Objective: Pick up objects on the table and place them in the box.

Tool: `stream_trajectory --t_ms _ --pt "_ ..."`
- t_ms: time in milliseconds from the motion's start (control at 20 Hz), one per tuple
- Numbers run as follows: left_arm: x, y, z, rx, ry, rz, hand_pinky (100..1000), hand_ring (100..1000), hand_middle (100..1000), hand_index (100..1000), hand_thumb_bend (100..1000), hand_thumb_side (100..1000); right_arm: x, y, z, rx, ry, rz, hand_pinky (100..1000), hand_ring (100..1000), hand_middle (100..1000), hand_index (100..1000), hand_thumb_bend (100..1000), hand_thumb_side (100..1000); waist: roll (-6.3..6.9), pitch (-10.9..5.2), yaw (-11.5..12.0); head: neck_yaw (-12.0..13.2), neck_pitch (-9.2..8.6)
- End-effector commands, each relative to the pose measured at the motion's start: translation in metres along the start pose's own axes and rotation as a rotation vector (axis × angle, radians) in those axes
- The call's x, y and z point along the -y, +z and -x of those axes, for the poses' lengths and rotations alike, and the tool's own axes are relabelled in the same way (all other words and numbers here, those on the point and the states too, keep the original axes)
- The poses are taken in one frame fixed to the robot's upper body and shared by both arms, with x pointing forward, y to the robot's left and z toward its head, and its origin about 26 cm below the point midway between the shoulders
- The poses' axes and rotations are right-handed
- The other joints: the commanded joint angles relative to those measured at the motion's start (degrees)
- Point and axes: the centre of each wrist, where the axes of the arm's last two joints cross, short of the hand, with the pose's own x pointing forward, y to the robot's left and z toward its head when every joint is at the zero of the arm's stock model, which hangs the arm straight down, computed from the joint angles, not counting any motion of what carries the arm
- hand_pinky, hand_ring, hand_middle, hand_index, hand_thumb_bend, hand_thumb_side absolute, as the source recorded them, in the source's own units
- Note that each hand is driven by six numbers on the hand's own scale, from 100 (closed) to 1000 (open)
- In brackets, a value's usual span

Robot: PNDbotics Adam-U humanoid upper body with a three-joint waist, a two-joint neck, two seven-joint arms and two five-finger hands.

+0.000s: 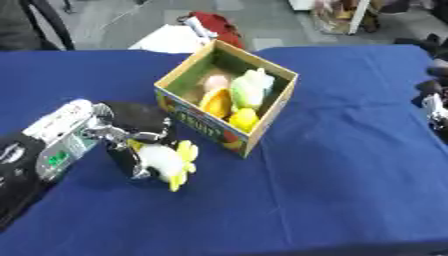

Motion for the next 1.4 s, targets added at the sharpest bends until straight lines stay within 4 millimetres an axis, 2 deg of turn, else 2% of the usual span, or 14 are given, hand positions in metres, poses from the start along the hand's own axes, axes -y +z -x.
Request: stream_trajectory --t_ms 50,150,300,400,550,750,850,900,1000,1100,1200,1300,1350,1400 --pt "-0.057 0.026 0.001 -0.047 -0.098 -0.185 593 471 499 700 285 183 0.010 -0.003 -0.002 0.011 0.030 0.008 622 580 609 808 100 587 0.26 -1.13 0.0 -0.3 0.01" --pt "-0.079 0.025 0.005 -0.084 -0.117 -0.261 598 470 498 704 286 180 0.009 -0.002 -0.001 0.007 0.030 0.001 622 580 609 809 100 587 0.30 -1.40 0.0 -0.2 0.18" --pt "-0.090 -0.005 0.023 -0.167 -0.101 -0.296 612 485 515 714 308 184 0.005 -0.002 -0.001 0.008 0.024 -0.012 622 580 609 809 100 587 0.32 -1.55 -0.5 0.2 0.22" --pt "-0.086 -0.032 0.035 -0.215 -0.104 -0.272 628 502 533 724 354 191 0.004 -0.002 -0.002 0.011 0.022 -0.021 622 580 609 809 100 585 0.25 -1.51 -1.0 0.6 0.15" --pt "-0.066 -0.066 0.051 -0.299 -0.093 -0.242 634 507 539 729 354 193 0.002 -0.003 -0.003 0.017 0.014 -0.028 622 580 609 809 100 585 0.03 -1.30 -1.8 1.0 0.07" --pt "-0.037 -0.092 0.066 -0.451 -0.067 -0.277 671 535 567 757 332 186 -0.002 -0.005 -0.005 0.025 -0.002 -0.033 621 580 609 809 100 585 -0.32 -0.81 -2.9 1.7 -0.20" --pt "-0.027 -0.096 0.072 -0.515 -0.067 -0.317 740 634 677 829 399 188 -0.004 -0.006 -0.006 0.028 -0.008 -0.039 621 580 609 809 100 584 -0.45 -0.67 -3.3 1.9 -0.30" --pt "-0.024 -0.096 0.074 -0.545 -0.077 -0.333 778 695 740 867 445 221 -0.004 -0.006 -0.006 0.029 -0.010 -0.040 621 580 608 809 100 584 -0.49 -0.63 -3.4 1.9 -0.29" --pt "-0.024 -0.093 0.078 -0.602 -0.114 -0.375 840 787 824 920 529 437 -0.005 -0.006 -0.006 0.029 -0.011 -0.040 621 580 608 809 100 584 -0.53 -0.58 -3.4 1.8 -0.30" --pt "-0.026 -0.087 0.081 -0.655 -0.149 -0.423 871 839 874 952 590 540 -0.004 -0.006 -0.006 0.028 -0.011 -0.039 621 579 608 809 100 583 -0.53 -0.55 -3.2 1.7 -0.34" --pt "-0.029 -0.078 0.086 -0.697 -0.161 -0.455 876 854 888 963 595 651 -0.004 -0.005 -0.005 0.027 -0.009 -0.038 621 579 608 809 100 583 -0.51 -0.55 -3.0 1.6 -0.37" --pt "-0.034 -0.065 0.092 -0.717 -0.154 -0.485 859 832 863 946 580 606 -0.003 -0.005 -0.005 0.024 -0.008 -0.037 621 579 608 809 100 583 -0.51 -0.61 -2.7 1.4 -0.39" --pt "-0.039 -0.056 0.095 -0.725 -0.145 -0.527 840 804 835 930 499 532 -0.003 -0.004 -0.004 0.022 -0.007 -0.036 621 579 608 809 100 582 -0.54 -0.64 -2.5 1.2 -0.37" --pt "-0.043 -0.046 0.097 -0.730 -0.128 -0.580 814 765 796 911 363 404 -0.002 -0.004 -0.004 0.022 -0.006 -0.036 621 579 608 809 100 583 -0.56 -0.66 -2.2 1.0 -0.30"
